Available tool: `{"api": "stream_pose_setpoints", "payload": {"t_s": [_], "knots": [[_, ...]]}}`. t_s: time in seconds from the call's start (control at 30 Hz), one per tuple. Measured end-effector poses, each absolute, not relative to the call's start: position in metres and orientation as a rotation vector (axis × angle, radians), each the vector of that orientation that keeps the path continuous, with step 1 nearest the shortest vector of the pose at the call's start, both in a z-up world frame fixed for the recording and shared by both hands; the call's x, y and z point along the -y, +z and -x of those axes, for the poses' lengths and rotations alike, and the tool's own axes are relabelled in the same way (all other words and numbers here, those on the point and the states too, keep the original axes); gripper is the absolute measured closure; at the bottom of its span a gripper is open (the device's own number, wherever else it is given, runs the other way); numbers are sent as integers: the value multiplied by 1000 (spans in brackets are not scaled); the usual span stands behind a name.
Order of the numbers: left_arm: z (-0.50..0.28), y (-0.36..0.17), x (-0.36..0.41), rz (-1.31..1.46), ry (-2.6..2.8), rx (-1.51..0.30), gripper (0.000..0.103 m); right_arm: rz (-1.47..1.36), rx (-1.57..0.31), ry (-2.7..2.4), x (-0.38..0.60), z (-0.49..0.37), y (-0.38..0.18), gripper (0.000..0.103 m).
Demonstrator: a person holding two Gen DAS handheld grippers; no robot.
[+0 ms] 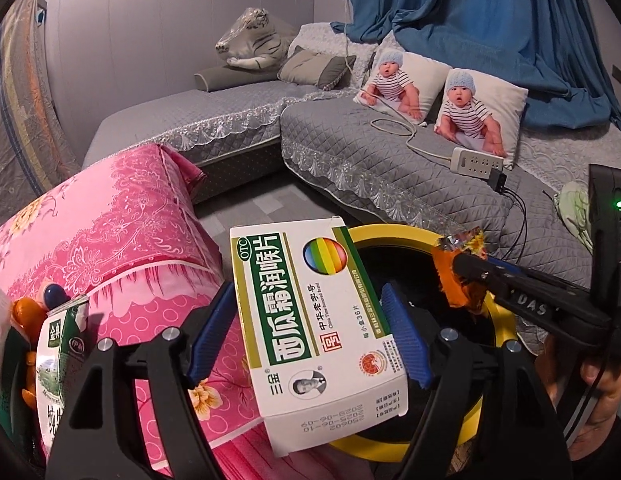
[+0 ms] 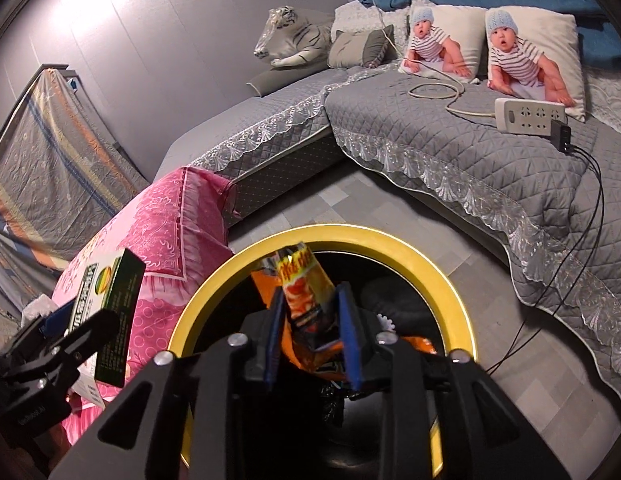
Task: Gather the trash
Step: 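Carry snack bag and medicine box over the yellow bin and release both, then move both tools back over the remaining trash on the bed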
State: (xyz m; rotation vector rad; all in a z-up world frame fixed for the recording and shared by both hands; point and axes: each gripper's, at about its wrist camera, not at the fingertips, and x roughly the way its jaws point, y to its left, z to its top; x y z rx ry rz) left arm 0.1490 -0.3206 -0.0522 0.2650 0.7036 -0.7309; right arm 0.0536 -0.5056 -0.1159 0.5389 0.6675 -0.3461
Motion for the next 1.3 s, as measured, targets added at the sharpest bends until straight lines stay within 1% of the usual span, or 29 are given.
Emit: {"api": "stream_pose_setpoints", "payload": {"t_s": [0.03, 0.1, 0.13, 0.17, 0.23, 0.33, 0.5, 0.63, 0.8, 0.97, 1.1, 1.23, 1.3], "knots": [[-149, -52, 320, -266, -728, -703, 29, -540, -666, -357, 506, -53, -115, 71], [-149, -51, 319, -265, -713, -696, 19, -539, -665, -371, 507, -51, -113, 68], [-150, -50, 317, -256, -711, -693, 16, -547, -664, -376, 508, -50, -112, 62], [-150, -50, 315, -253, -708, -693, 15, -552, -662, -377, 509, -50, -111, 59], [-152, -49, 312, -244, -699, -700, 12, -550, -657, -386, 509, -48, -108, 59], [-154, -46, 304, -216, -693, -703, 12, -543, -648, -385, 505, -46, -102, 59], [-149, -28, 281, -169, -648, -647, 11, -506, -626, -356, 494, -47, -88, 59], [-142, -6, 240, -126, -603, -574, 11, -443, -611, -281, 469, -58, -74, 59], [-129, 16, 157, -98, -462, -471, 10, -334, -596, -126, 418, -78, -57, 59], [-115, 24, 73, -92, -267, -412, 9, -217, -585, 120, 344, -100, -43, 59], [-104, 23, 10, -77, -144, -411, 9, -129, -596, 273, 289, -110, -36, 59], [-92, 10, -43, -63, -80, -441, 9, -80, -654, 359, 247, -120, -40, 59], [-85, 1, -58, -72, -69, -451, 9, -66, -708, 364, 231, -128, -46, 59]]}}
